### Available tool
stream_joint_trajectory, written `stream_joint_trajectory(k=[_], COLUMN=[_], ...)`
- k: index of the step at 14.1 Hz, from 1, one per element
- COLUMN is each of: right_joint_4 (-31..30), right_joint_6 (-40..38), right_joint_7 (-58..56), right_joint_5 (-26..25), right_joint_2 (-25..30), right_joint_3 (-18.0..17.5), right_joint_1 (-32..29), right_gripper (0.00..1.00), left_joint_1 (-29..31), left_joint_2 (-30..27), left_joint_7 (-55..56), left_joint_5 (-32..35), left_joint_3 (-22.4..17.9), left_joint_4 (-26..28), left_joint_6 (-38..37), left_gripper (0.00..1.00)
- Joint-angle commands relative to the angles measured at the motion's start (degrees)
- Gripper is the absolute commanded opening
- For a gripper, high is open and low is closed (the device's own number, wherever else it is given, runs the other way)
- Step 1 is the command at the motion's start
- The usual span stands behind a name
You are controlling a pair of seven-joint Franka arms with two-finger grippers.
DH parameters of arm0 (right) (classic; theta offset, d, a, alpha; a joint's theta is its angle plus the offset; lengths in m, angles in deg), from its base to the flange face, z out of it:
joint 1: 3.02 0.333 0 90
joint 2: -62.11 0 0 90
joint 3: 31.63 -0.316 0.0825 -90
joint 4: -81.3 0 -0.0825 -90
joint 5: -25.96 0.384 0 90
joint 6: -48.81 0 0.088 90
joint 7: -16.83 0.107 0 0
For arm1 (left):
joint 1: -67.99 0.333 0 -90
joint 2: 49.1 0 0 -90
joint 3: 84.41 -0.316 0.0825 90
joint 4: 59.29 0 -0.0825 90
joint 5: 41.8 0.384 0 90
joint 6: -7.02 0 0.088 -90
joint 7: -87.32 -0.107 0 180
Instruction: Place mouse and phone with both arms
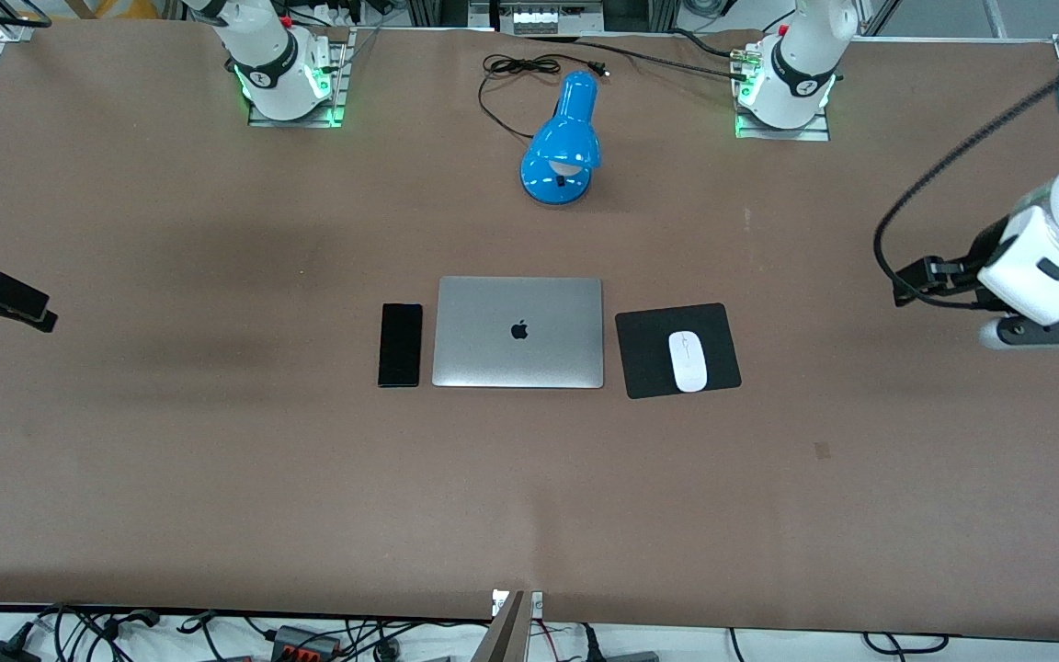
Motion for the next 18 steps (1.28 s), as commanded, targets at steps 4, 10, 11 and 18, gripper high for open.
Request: stream_joint_trajectory(k=[4, 10, 11, 18], right_joint_4=[-12.8, -26.1, -26.0, -24.9], right_joint_6=[3.5, 6.5, 6.5, 5.0], right_joint_7=[-1.3, -4.0, -5.2, -5.8], right_joint_5=[-0.2, -0.5, -0.5, -0.1], right_joint_2=[8.2, 17.4, 17.3, 16.8], right_joint_3=[-0.5, -0.8, -0.8, -0.8], right_joint_1=[0.1, 0.2, 0.1, -0.1], right_gripper=[1.00, 1.00, 1.00, 1.00], left_joint_1=[-2.8, -2.4, -2.6, -2.6], left_joint_2=[-5.8, -5.8, -5.8, -5.8], left_joint_7=[-1.5, -0.7, -0.7, -1.3], left_joint_5=[-7.0, -7.2, -7.1, -6.8], left_joint_3=[-6.7, -6.3, -6.2, -6.2], left_joint_4=[7.4, 7.5, 7.5, 7.4], left_joint_6=[4.8, 4.3, 4.0, 3.8], left_gripper=[1.00, 1.00, 1.00, 1.00])
